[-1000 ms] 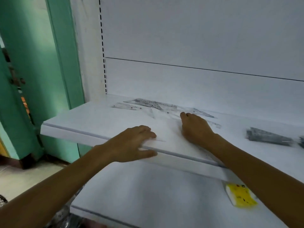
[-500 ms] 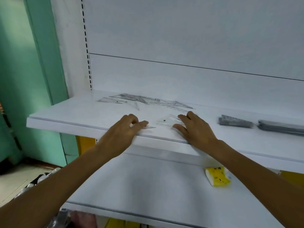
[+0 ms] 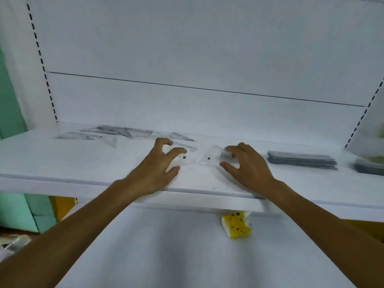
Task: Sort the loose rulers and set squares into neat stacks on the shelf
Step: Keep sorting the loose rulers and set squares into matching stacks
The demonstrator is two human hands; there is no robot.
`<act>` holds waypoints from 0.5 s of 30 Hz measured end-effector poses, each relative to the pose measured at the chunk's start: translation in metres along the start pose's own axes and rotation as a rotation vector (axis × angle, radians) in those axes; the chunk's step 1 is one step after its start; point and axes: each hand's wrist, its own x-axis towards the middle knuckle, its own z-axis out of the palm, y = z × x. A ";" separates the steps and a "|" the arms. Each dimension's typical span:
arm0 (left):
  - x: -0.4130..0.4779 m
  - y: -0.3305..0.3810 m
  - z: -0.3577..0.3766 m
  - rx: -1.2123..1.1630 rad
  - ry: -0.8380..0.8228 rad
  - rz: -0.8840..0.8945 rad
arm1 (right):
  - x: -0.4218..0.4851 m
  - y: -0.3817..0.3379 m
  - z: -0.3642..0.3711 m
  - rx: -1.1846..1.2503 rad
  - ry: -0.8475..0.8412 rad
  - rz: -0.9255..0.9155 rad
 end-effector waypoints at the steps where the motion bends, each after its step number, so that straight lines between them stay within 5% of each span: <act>1: 0.009 0.010 0.008 -0.040 -0.019 -0.003 | -0.002 0.016 -0.006 0.028 -0.001 0.007; 8: 0.059 0.067 0.055 -0.286 -0.002 -0.088 | -0.014 0.108 -0.030 0.100 -0.003 0.028; 15: 0.099 0.115 0.092 -0.254 0.043 -0.004 | -0.028 0.165 -0.050 0.093 -0.010 0.040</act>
